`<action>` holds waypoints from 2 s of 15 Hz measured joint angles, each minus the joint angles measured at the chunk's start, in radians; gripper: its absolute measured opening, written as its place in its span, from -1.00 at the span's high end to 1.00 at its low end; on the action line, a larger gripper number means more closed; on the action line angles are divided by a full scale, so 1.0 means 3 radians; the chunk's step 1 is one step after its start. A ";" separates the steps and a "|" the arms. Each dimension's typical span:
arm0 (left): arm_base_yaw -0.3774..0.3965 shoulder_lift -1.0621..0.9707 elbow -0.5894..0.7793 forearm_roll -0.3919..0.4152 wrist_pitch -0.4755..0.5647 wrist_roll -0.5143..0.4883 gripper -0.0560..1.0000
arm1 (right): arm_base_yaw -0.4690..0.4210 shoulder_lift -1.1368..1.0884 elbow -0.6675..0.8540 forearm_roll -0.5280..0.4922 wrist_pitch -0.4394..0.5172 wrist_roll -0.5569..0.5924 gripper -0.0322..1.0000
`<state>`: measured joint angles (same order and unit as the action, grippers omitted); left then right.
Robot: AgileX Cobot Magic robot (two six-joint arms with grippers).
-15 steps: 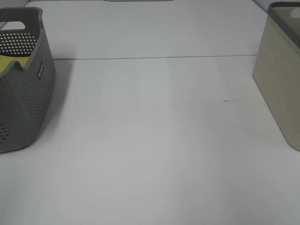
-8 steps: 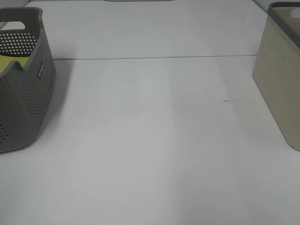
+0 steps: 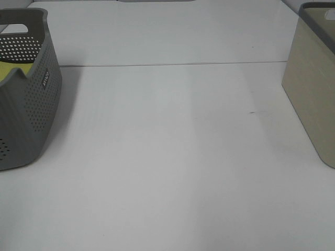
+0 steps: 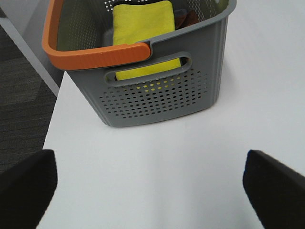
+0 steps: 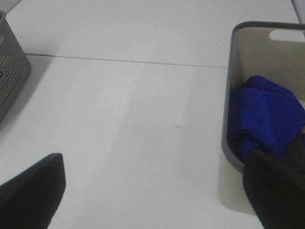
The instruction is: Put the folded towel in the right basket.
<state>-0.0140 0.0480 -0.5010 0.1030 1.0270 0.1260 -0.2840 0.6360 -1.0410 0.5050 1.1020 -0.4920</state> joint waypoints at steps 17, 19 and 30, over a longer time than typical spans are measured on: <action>0.0000 0.0000 0.0000 0.0000 0.0000 0.0000 -0.97 | 0.1073 -0.1547 0.1913 -0.0493 -0.0570 0.0233 -0.95; 0.0000 0.0000 0.0000 0.0000 0.0000 0.0000 -0.97 | 0.1073 -0.1710 0.1947 -0.0570 -0.0667 0.0303 -0.95; 0.0000 0.0000 0.0000 0.0000 0.0000 0.0000 -0.97 | 0.1073 -0.1607 0.2007 -0.1240 -0.0697 0.1250 -0.95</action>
<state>-0.0140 0.0480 -0.5010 0.1030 1.0270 0.1260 0.0380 0.1540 -0.4390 0.1330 0.8930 -0.1170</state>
